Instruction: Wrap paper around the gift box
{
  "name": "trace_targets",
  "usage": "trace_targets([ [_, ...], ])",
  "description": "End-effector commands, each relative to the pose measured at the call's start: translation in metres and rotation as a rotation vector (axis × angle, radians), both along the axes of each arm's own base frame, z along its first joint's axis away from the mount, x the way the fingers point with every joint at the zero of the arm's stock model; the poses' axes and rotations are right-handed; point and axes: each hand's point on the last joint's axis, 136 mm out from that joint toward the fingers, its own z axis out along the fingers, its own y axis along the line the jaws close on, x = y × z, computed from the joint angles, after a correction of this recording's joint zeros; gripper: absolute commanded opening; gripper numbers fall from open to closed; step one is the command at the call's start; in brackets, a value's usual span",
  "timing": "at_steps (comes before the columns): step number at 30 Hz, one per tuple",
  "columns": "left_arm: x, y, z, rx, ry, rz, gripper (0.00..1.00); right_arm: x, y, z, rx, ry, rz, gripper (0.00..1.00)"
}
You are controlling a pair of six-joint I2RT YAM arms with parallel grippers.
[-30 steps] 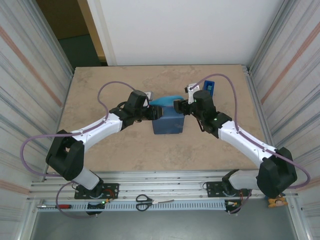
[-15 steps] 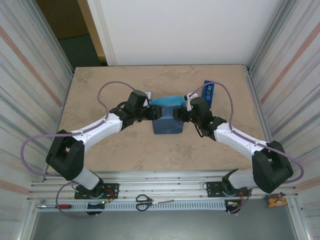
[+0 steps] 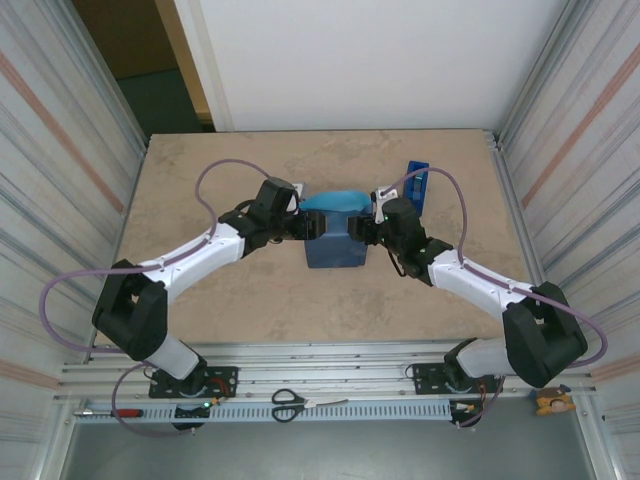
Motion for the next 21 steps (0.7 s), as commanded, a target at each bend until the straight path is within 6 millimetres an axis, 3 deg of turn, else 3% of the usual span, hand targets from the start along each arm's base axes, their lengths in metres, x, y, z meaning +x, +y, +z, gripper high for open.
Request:
trace_targets([
  [1, -0.001, 0.009, 0.023, 0.035, -0.066, 0.012, 0.68, -0.01, -0.02, -0.032, -0.082, 0.09, -0.053, 0.64],
  [9, -0.004, 0.021, 0.024, 0.131, -0.149, 0.056, 0.7, -0.01, -0.02, -0.031, -0.084, 0.092, -0.053, 0.63],
  [13, -0.005, 0.018, 0.019, 0.152, -0.169, 0.049, 0.63, -0.011, -0.02, -0.032, -0.087, 0.095, -0.054, 0.63],
  [21, -0.004, 0.011, 0.006, 0.201, -0.181, 0.049, 0.61, -0.011, -0.019, -0.031, -0.089, 0.095, -0.052, 0.63],
])
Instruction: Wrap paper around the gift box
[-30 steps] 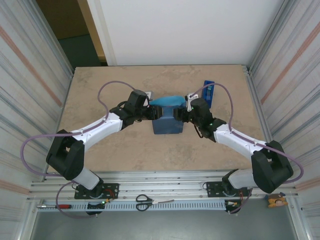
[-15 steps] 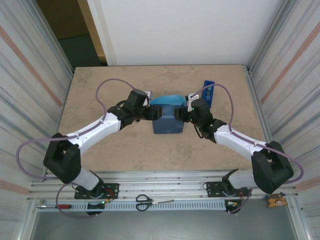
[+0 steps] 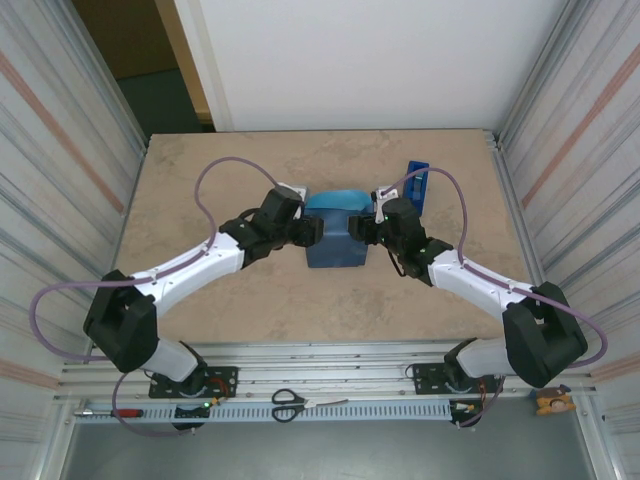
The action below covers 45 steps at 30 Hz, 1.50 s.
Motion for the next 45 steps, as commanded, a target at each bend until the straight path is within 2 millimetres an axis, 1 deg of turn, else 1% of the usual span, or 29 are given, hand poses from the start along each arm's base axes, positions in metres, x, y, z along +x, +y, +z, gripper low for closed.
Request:
trace_targets([
  [1, 0.005, 0.003, -0.006, 0.041, -0.029, 0.02, 0.6, -0.012, -0.019, -0.03, -0.09, 0.097, -0.046, 0.63],
  [7, 0.007, 0.003, -0.005, 0.049, -0.061, 0.035, 0.5, -0.012, -0.019, -0.031, -0.094, 0.098, -0.047, 0.63],
  [11, 0.01, 0.003, 0.003, 0.039, -0.11, 0.058, 0.5, -0.013, -0.019, -0.032, -0.104, 0.1, -0.044, 0.63],
  [14, 0.012, 0.008, 0.009, 0.041, -0.153, 0.089, 0.49, -0.013, -0.02, -0.033, -0.109, 0.102, -0.049, 0.63],
  [18, 0.012, 0.014, 0.008, 0.052, -0.187, 0.106, 0.43, -0.014, -0.021, -0.035, -0.113, 0.104, -0.049, 0.63],
  [27, 0.01, 0.01, 0.006, 0.039, -0.194, 0.073, 0.3, -0.014, -0.021, -0.034, -0.116, 0.104, -0.046, 0.63],
  [35, 0.011, 0.01, 0.011, 0.023, -0.198, 0.082, 0.27, -0.015, -0.019, -0.033, -0.12, 0.103, -0.044, 0.63],
  [37, 0.012, 0.011, 0.014, 0.019, -0.207, 0.09, 0.28, -0.015, -0.018, -0.034, -0.122, 0.104, -0.042, 0.63],
  [38, 0.013, 0.012, 0.016, 0.015, -0.213, 0.099, 0.33, -0.015, -0.018, -0.033, -0.121, 0.103, -0.042, 0.63],
  [42, 0.016, 0.013, 0.026, 0.004, -0.244, 0.107, 0.34, -0.015, -0.017, -0.034, -0.124, 0.103, -0.039, 0.63],
  [44, 0.017, 0.011, 0.027, 0.009, -0.251, 0.1, 0.33, -0.014, -0.017, -0.033, -0.125, 0.103, -0.037, 0.63],
  [45, 0.017, 0.011, 0.027, 0.014, -0.252, 0.097, 0.3, -0.014, -0.017, -0.033, -0.125, 0.102, -0.037, 0.63],
])
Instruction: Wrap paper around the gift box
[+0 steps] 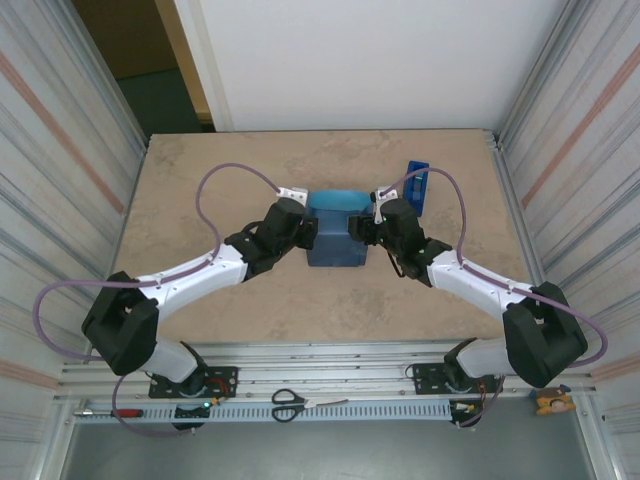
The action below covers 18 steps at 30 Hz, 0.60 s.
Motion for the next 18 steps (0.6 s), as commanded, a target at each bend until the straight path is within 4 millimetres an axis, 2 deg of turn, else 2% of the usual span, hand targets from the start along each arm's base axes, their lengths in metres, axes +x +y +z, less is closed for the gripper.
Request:
trace_targets([
  [1, 0.0061, 0.0073, 0.0217, -0.005, -0.068, 0.026, 0.28, -0.0133, -0.0156, -0.0329, -0.108, 0.109, -0.021, 0.63],
  [14, 0.0065, 0.0068, 0.0213, -0.011, -0.067, 0.03, 0.09, -0.0111, -0.0117, -0.0312, -0.105, 0.108, -0.012, 0.63],
  [16, 0.0067, 0.0068, 0.0199, -0.01, -0.063, 0.033, 0.0, -0.0109, -0.0109, -0.0296, -0.103, 0.105, -0.011, 0.63],
  [18, 0.0069, 0.0067, 0.0188, -0.011, -0.059, 0.035, 0.0, -0.0103, -0.0104, -0.029, -0.104, 0.103, -0.01, 0.63],
])
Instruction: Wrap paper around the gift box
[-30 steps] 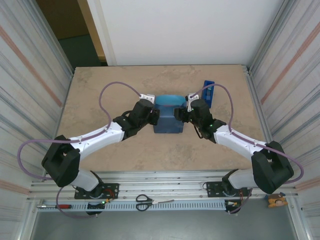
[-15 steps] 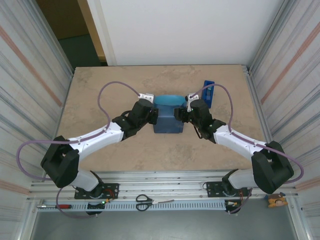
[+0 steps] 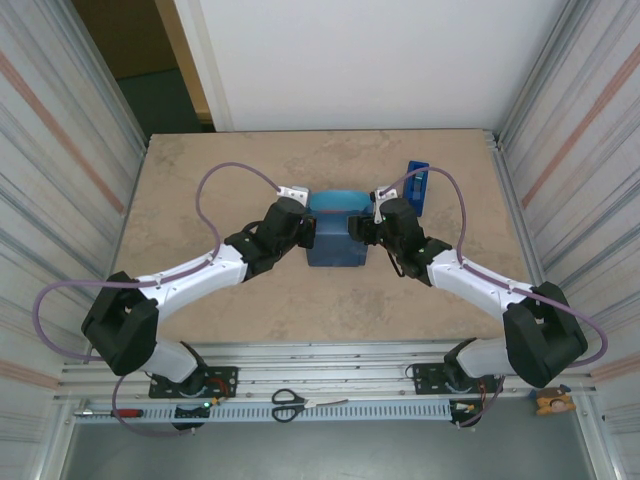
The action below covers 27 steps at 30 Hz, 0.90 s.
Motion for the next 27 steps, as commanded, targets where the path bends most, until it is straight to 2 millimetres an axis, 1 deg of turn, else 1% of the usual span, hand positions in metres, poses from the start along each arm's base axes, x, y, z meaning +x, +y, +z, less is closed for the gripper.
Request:
trace_targets([
  [1, 0.005, 0.008, 0.014, -0.009, -0.036, 0.039, 0.0, -0.01, -0.011, -0.029, -0.098, 0.095, -0.011, 0.63],
  [2, 0.005, 0.009, 0.012, -0.005, -0.03, 0.044, 0.03, -0.01, -0.01, -0.029, -0.099, 0.095, -0.01, 0.63],
  [4, 0.005, 0.01, 0.01, -0.002, -0.026, 0.055, 0.16, -0.01, -0.01, -0.028, -0.1, 0.093, -0.008, 0.63],
  [6, 0.005, 0.012, 0.007, 0.005, -0.019, 0.062, 0.23, -0.009, -0.009, -0.028, -0.099, 0.094, -0.007, 0.63],
  [7, 0.005, 0.013, 0.005, 0.009, -0.014, 0.067, 0.24, -0.009, -0.01, -0.028, -0.1, 0.095, -0.007, 0.63],
  [14, 0.005, 0.011, -0.009, 0.034, 0.013, 0.06, 0.18, -0.009, -0.009, -0.028, -0.101, 0.095, -0.007, 0.64],
  [18, 0.004, 0.011, -0.013, 0.033, 0.016, 0.053, 0.11, -0.009, -0.009, -0.028, -0.102, 0.095, -0.008, 0.63],
  [21, 0.003, 0.01, -0.011, 0.028, 0.014, 0.048, 0.06, -0.01, -0.009, -0.028, -0.102, 0.095, -0.006, 0.64],
  [24, 0.004, 0.008, -0.005, 0.011, 0.001, 0.043, 0.01, -0.01, -0.009, -0.027, -0.103, 0.094, -0.005, 0.63],
  [27, 0.004, 0.007, -0.002, 0.008, -0.003, 0.046, 0.0, -0.009, -0.008, -0.026, -0.103, 0.092, -0.004, 0.64],
])
